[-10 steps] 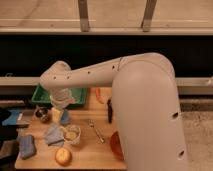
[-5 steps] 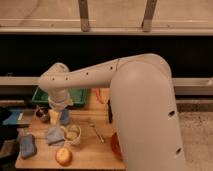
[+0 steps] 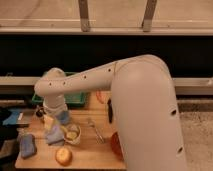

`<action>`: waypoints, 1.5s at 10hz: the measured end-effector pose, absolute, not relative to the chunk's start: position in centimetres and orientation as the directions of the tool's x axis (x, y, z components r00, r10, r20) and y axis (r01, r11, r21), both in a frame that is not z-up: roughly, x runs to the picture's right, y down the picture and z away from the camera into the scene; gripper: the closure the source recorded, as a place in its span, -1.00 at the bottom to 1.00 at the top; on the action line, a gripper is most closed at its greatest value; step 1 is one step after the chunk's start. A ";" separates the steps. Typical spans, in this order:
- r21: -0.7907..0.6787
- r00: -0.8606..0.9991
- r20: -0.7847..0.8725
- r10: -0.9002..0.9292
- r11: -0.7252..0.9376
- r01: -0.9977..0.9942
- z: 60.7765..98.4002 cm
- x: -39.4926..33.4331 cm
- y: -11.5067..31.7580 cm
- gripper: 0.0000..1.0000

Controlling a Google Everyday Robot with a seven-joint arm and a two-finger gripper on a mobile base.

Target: Place towel in tray

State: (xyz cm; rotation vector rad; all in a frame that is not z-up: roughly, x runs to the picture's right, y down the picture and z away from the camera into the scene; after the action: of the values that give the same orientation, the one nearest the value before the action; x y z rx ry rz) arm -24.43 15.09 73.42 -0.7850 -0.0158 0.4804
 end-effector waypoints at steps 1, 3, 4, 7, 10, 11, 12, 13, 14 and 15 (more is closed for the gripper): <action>-0.694 0.896 -0.152 0.418 0.601 -0.398 73.3 -24.9 15.6 -0.60; -0.725 0.904 -0.125 0.409 0.585 -0.365 73.0 -25.9 17.3 -0.60; -0.725 0.904 -0.126 0.409 0.584 -0.365 73.0 -25.8 17.3 -0.60; -0.725 0.904 -0.126 0.408 0.584 -0.365 73.0 -25.9 17.3 -0.60; -0.736 0.919 -0.111 0.379 0.589 -0.332 72.7 -27.6 17.9 -0.60; -0.739 0.921 -0.099 0.377 0.592 -0.322 72.4 -27.9 18.1 -0.60; -0.740 0.923 -0.091 0.374 0.594 -0.314 72.2 -28.1 18.2 -0.60; -0.745 0.928 -0.080 0.364 0.597 -0.299 71.9 -28.7 18.6 -0.60; -0.748 0.931 -0.076 0.358 0.597 -0.291 71.8 -29.0 18.8 -0.60; -0.749 0.934 -0.078 0.348 0.598 -0.285 71.9 -29.2 19.1 -0.60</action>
State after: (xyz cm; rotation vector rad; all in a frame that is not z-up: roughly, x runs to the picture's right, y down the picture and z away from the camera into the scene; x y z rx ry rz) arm -29.17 19.10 71.85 -0.8547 -0.0787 0.3679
